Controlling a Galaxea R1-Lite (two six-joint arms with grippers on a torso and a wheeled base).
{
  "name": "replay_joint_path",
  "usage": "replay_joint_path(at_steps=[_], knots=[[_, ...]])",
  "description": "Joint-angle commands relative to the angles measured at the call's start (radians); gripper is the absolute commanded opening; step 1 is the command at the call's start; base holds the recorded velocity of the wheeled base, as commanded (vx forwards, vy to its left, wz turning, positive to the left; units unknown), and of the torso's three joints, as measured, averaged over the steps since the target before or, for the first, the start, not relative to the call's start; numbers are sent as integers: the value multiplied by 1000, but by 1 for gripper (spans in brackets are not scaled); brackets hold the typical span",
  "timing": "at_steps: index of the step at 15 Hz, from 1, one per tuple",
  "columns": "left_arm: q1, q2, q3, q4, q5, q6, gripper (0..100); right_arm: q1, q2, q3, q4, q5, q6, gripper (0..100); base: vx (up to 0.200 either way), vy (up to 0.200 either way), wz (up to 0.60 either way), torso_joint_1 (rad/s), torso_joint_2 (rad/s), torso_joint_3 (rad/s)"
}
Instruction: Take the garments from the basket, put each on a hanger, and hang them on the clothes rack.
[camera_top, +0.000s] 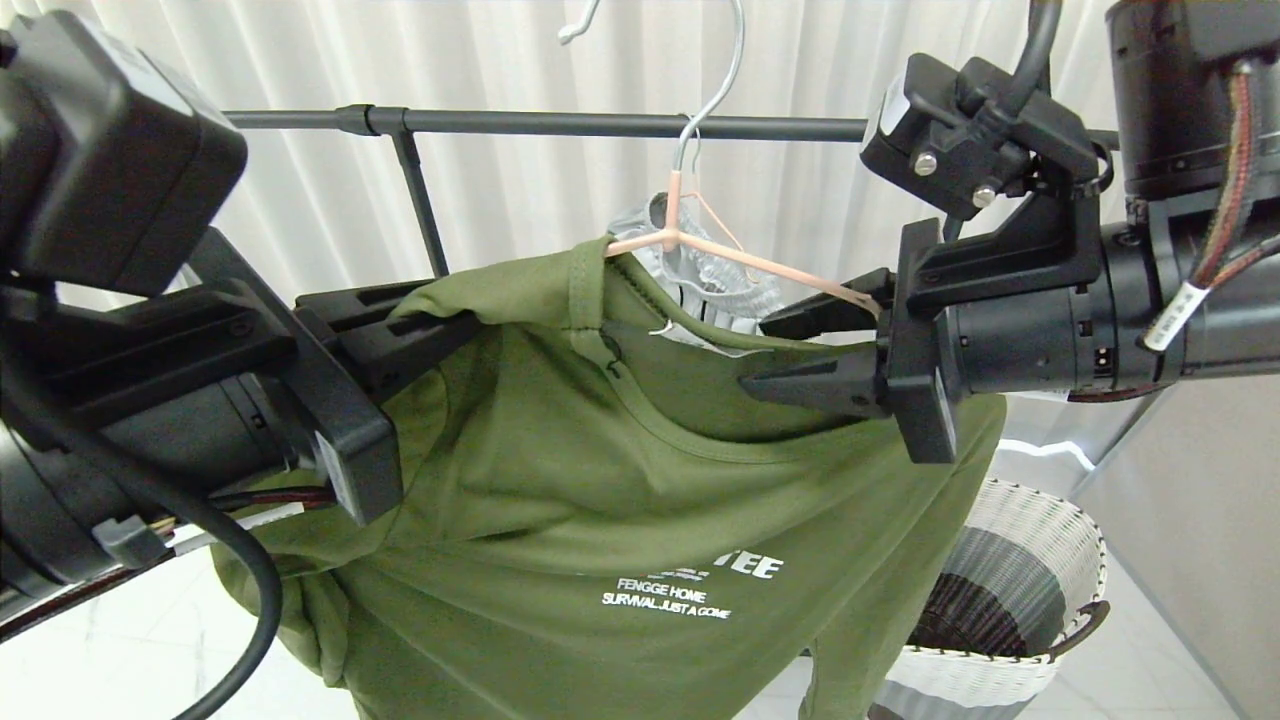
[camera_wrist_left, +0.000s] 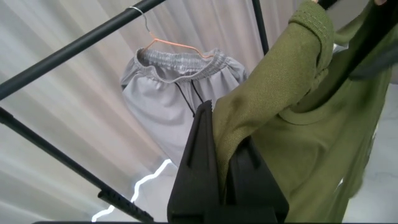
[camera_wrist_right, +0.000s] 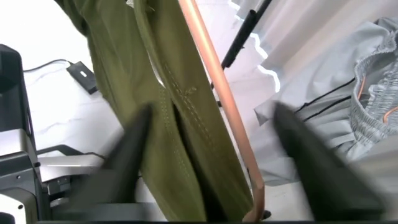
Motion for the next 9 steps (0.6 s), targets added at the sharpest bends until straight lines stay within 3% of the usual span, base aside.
replay_joint_path(at_steps=[1, 6, 7, 9], knots=[[-1, 2, 0, -1, 0, 0, 0, 0, 2, 1, -1, 0, 0, 0, 0, 0, 0, 0, 0, 0], [1, 5, 6, -1, 3, 4, 0, -3, -6, -1, -4, -3, -20, 0, 0, 0, 0, 0, 0, 0], [1, 6, 6, -1, 3, 3, 100, -5, -9, -1, -4, -3, -35, 0, 0, 0, 0, 0, 0, 0], [7, 6, 18, -1, 9, 4, 100, -14, -13, -1, -1, -4, -66, 0, 0, 0, 0, 0, 0, 0]])
